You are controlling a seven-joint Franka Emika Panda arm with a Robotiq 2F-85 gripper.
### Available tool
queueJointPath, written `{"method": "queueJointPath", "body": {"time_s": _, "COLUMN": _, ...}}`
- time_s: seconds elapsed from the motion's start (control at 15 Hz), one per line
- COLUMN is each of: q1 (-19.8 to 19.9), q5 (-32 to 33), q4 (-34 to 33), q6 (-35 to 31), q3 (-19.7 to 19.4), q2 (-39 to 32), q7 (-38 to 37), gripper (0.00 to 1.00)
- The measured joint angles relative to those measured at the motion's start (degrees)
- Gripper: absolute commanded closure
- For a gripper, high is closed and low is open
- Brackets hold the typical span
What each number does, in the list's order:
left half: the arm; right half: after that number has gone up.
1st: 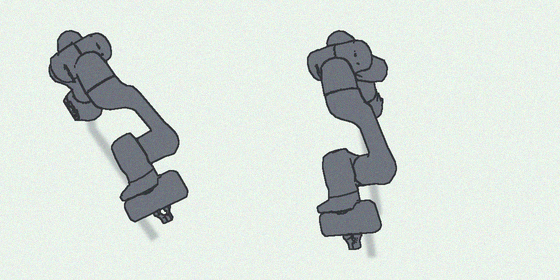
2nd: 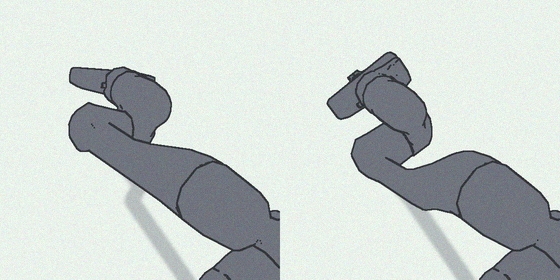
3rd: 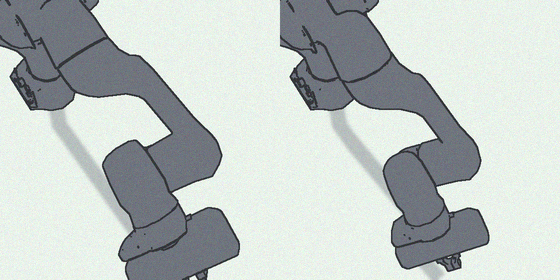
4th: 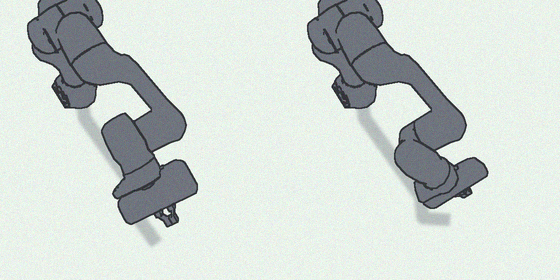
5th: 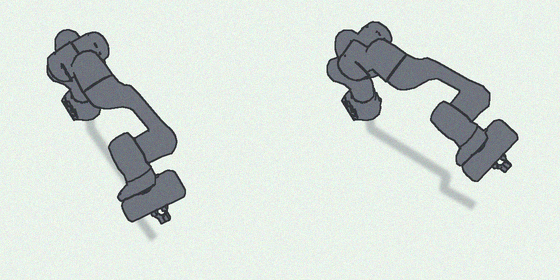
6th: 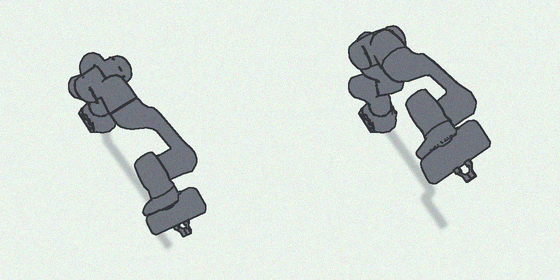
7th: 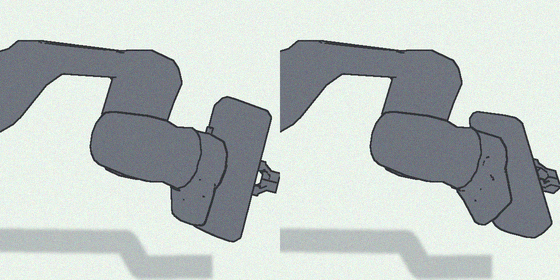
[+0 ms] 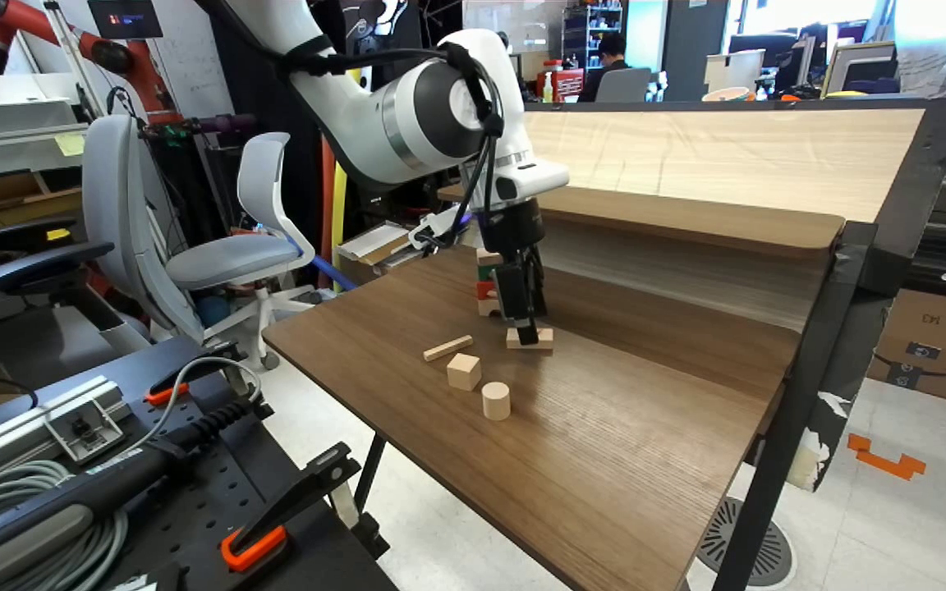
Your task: Pick up the rectangle block from the table and put it on top of the tower toy blocks
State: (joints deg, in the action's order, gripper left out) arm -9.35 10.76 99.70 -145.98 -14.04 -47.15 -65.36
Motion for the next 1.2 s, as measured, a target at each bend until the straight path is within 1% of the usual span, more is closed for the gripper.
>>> {"method": "queueJointPath", "body": {"time_s": 0.6, "q1": 0.3, "q5": 0.0, "q4": 0.0, "q6": 0.0, "q3": -0.1, "q2": -0.8, "q7": 1.8, "gripper": 0.0}}
{"method": "queueJointPath", "body": {"time_s": 0.67, "q1": 0.3, "q5": 0.0, "q4": 0.0, "q6": 0.0, "q3": -0.2, "q2": -1.0, "q7": 1.8, "gripper": 0.05}}
{"method": "queueJointPath", "body": {"time_s": 0.73, "q1": 0.3, "q5": 0.0, "q4": 0.0, "q6": 0.0, "q3": -0.4, "q2": -1.3, "q7": 1.8, "gripper": 0.26}}
{"method": "queueJointPath", "body": {"time_s": 0.87, "q1": 0.3, "q5": 0.0, "q4": 0.0, "q6": 0.1, "q3": -0.6, "q2": -1.8, "q7": 1.8, "gripper": 0.3}}
{"method": "queueJointPath", "body": {"time_s": 1.2, "q1": 0.3, "q5": 0.0, "q4": -0.5, "q6": 0.0, "q3": -0.7, "q2": -2.0, "q7": 1.9, "gripper": 0.69}}
